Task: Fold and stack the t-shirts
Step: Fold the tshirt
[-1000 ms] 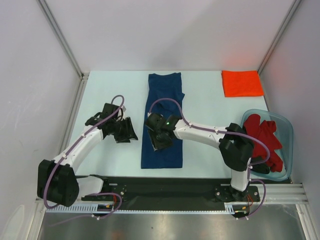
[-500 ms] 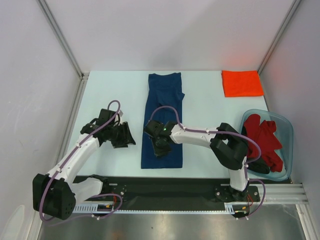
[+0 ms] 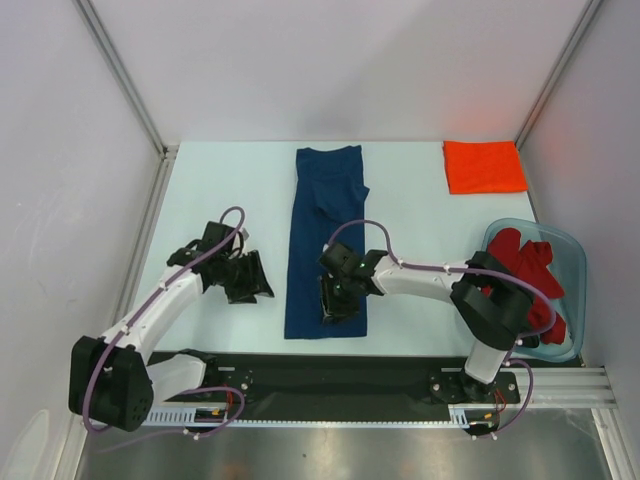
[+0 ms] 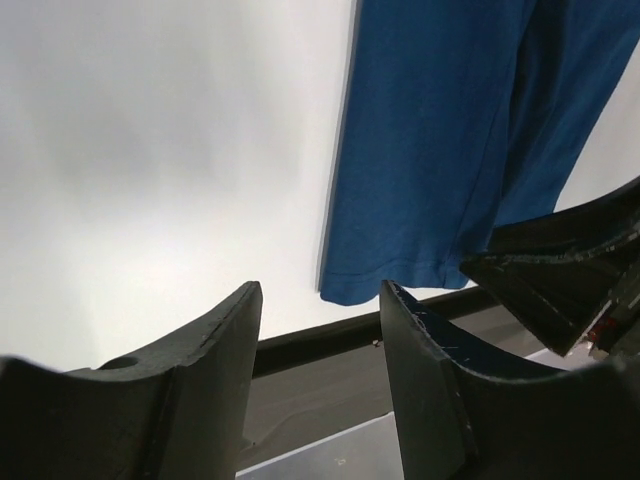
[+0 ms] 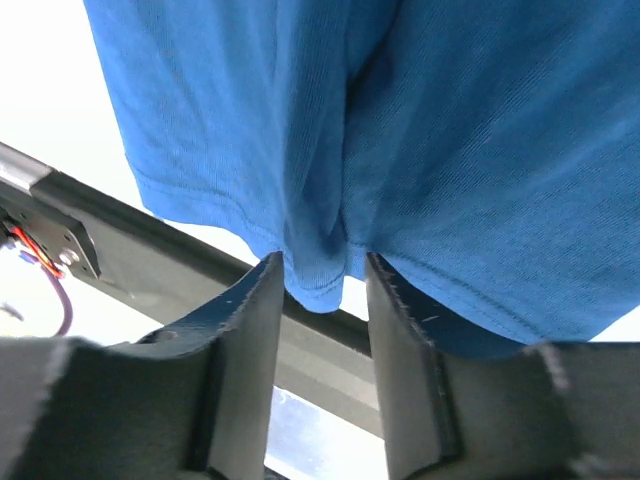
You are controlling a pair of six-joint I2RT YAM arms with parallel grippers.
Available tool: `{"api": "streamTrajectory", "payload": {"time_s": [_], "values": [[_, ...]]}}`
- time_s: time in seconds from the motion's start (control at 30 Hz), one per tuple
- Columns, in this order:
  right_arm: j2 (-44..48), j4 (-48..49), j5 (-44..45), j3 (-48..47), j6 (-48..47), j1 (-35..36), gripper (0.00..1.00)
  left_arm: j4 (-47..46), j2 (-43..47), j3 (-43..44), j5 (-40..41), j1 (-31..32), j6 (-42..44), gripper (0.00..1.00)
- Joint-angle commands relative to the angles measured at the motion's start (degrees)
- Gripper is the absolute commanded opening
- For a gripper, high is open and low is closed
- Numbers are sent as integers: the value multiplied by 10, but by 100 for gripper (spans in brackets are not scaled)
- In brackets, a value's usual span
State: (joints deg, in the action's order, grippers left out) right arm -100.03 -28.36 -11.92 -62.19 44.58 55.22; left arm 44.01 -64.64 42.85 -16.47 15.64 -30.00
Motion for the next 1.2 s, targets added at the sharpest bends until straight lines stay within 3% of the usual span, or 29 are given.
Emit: {"api": "streamTrajectory", "payload": {"time_s": [0.0,0.13,0.23,0.27,0.33,0.53,0.93,1.17], "values": [[41,18,-14,-4,-16,6,45,-14,-13,-4,-20,7,-8,57],[106,-43,36,1,-41,-6,54,-32,-25,-15,-40,25,-19,59],[189,-56,54,58,-46,-31,71,-70,-32,-40,-63,44,-46,61],[233,-54,45,95,-48,-41,79,-81,-34,-48,-79,49,-54,62],[271,-34,-10,146,-59,-84,81,-104,-36,-71,-81,54,-71,62],[345,23,-138,281,-73,-207,67,-127,-36,-104,-80,70,-95,62],[317,180,-233,387,-48,-236,59,-196,-58,-175,-88,99,-148,62],[273,204,-226,386,-32,-236,45,-219,-78,-182,-86,99,-168,59]]}}
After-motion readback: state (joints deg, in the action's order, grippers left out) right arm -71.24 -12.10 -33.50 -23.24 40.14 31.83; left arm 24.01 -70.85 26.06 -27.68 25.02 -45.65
